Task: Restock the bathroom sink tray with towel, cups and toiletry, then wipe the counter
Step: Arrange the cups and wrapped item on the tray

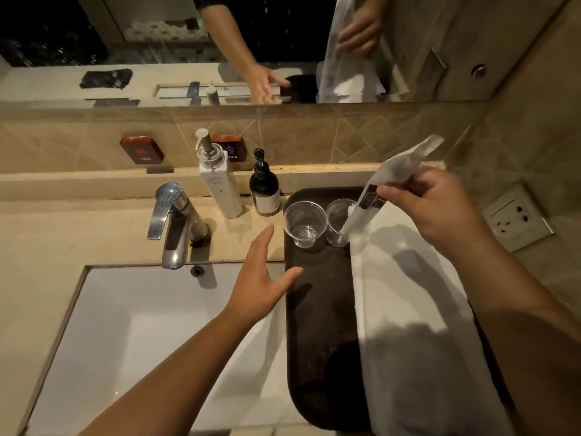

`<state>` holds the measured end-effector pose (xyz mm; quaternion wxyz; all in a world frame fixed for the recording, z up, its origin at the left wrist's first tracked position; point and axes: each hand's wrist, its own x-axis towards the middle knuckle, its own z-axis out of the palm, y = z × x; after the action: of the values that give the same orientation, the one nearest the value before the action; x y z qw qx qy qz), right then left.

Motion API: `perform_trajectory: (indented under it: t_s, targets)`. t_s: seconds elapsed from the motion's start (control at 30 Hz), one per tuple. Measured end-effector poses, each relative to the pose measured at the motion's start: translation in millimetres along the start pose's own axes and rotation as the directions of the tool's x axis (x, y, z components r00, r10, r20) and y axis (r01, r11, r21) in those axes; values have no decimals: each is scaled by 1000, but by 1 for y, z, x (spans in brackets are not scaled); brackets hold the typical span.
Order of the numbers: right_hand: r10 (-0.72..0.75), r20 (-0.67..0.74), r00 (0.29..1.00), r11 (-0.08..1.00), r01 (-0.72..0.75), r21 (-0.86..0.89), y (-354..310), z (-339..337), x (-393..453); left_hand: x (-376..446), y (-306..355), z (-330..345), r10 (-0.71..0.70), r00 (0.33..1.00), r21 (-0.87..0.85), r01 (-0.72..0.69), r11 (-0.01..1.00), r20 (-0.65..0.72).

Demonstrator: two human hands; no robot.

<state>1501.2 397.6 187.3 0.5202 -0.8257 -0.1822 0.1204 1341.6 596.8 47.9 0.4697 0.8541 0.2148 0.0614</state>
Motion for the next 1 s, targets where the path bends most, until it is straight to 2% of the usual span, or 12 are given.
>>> perform_trajectory:
  t_s: [0.07, 0.17, 0.3, 0.43, 0.53, 0.7, 0.9, 1.0]
  targets:
    - [7, 2, 1000, 1000, -7, -5, -11, -1, -28, -27, 14, -3, 82, 997, -17, -82, 996, -6]
    - [66, 128, 990, 997, -70, 34, -5, 17, -68, -70, 30, 4, 161, 984, -123, -151, 981, 75]
    - [229, 290, 929, 968, -250, 35, 34, 54, -99, -108, 36, 24, 77, 975, -218, -30, 976, 210]
    - [385, 318, 866, 918, -395, -35, 79, 80, -110, -125, 24, 41, -69, 963, -246, 135, 960, 262]
    - [439, 278, 854, 897, -435, -79, 99, 93, -109, -128, 11, 54, -153, 945, -175, 209, 962, 288]
    - [473, 183, 862, 880, -451, -151, 117, 110, -98, -115, 0, 69, -205, 950, -51, 222, 974, 234]
    - [416, 164, 894, 876, -346, -336, 127, 124, -80, -94, -4, 77, -165, 969, 145, 139, 980, 185]
    - [362, 136, 922, 854, -269, -446, 130, 129, -79, -87, -3, 78, -144, 963, 284, 76, 956, 229]
